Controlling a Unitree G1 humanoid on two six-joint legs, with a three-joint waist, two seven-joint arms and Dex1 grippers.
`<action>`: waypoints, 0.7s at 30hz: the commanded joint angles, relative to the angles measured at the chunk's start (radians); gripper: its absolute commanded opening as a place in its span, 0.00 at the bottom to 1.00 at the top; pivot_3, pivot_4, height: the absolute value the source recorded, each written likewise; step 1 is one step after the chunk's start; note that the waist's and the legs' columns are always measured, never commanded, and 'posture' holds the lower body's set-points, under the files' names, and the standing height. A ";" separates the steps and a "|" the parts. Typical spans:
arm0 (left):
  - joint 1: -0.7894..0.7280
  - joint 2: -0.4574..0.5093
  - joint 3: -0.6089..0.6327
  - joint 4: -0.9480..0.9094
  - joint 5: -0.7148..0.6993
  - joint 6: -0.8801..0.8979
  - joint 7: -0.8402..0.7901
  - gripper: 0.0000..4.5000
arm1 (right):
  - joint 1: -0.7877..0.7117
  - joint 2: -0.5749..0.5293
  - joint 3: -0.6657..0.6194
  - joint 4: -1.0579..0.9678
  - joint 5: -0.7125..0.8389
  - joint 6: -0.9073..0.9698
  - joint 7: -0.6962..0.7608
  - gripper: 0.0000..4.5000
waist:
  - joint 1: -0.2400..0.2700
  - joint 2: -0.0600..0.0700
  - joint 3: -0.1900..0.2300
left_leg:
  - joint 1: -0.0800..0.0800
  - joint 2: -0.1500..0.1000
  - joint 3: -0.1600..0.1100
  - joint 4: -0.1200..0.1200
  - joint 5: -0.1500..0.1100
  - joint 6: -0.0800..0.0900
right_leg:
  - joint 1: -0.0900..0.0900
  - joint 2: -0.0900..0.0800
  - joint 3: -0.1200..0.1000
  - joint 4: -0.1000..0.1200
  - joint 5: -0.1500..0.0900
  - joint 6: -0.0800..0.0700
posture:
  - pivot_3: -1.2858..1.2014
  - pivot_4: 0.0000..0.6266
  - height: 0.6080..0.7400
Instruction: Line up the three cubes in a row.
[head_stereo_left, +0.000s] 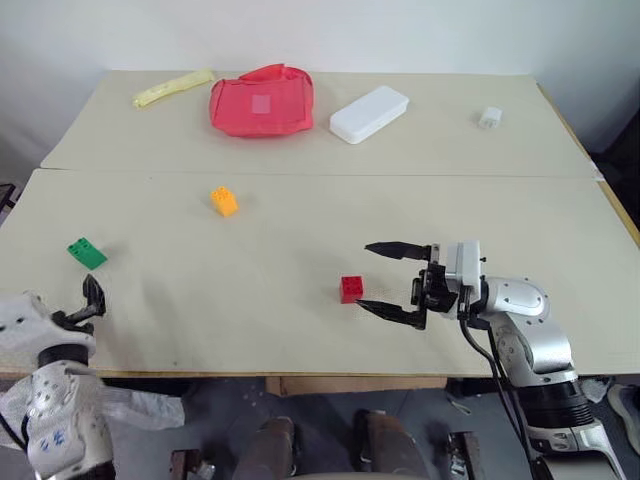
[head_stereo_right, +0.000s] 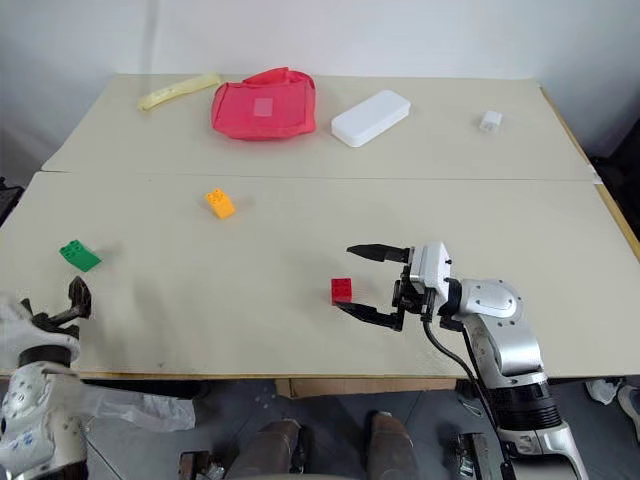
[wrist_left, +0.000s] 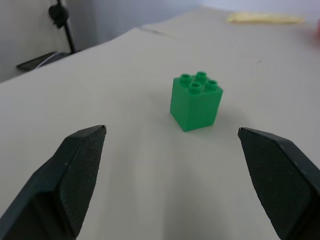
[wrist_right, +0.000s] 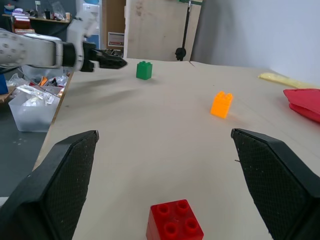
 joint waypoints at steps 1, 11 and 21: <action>-0.069 -0.002 0.026 -0.001 0.018 0.043 0.098 1.00 | -0.025 0.001 -0.008 -0.078 0.052 0.056 -0.035 0.99 | 0.000 0.000 0.000 | 0.000 0.000 0.000 0.000 0.000 0.000 | 0.000 0.000 0.000 0.000 0.000 0.000 | 0.52 0.24 1.00; -0.304 0.050 -0.031 0.244 0.071 0.012 0.105 1.00 | -0.058 0.012 0.017 -0.135 0.062 0.110 -0.073 0.99 | 0.002 -0.001 0.000 | 0.000 -0.001 0.000 0.001 0.000 0.000 | 0.000 0.000 -0.002 0.001 0.000 0.000 | 0.52 0.24 1.00; -0.367 0.039 -0.073 0.338 0.133 -0.032 0.130 0.59 | -0.046 0.016 0.027 -0.146 0.046 0.090 -0.100 1.00 | 0.000 -0.002 0.000 | 0.000 -0.002 0.000 0.001 0.000 0.000 | -0.001 0.000 -0.004 0.002 0.000 0.000 | 0.52 0.24 1.00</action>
